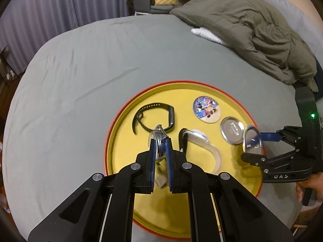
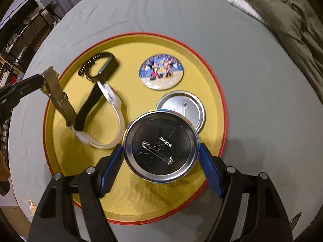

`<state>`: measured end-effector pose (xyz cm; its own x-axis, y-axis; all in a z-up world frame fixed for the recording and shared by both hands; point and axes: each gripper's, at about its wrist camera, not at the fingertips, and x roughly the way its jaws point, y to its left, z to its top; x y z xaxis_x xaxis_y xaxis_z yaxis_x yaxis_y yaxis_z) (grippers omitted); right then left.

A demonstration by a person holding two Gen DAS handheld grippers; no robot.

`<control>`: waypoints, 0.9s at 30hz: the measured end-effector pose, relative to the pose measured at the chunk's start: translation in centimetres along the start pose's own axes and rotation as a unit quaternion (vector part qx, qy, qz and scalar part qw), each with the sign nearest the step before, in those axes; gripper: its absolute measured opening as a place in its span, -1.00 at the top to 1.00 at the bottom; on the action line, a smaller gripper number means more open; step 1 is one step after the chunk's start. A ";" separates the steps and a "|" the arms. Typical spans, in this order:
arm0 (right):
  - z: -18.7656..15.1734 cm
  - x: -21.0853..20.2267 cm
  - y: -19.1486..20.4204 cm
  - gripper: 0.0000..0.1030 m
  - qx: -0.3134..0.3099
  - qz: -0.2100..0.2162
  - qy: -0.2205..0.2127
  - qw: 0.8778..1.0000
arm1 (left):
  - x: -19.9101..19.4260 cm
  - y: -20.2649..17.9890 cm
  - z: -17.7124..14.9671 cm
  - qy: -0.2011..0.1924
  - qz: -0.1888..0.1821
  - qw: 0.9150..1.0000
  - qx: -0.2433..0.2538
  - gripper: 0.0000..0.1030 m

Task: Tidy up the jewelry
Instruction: 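Carry the watch in the left tool while the right tool carries the badge to the tray, then open the left tool over the tray while the right tool releases the badge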

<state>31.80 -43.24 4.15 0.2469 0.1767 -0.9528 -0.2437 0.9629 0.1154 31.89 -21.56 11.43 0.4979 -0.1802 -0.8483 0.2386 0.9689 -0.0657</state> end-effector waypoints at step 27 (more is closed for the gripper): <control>-0.7 3.5 0.7 -0.40 -0.019 -0.020 0.028 0.999 | 5.3 0.4 -0.8 0.045 -0.001 0.999 -0.002 1.00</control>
<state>31.87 -42.09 0.67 0.2041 0.1247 -0.9710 -0.2710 0.9603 0.0664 33.90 -22.03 6.50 0.4197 -0.1671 -0.8921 0.2358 0.9692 -0.0706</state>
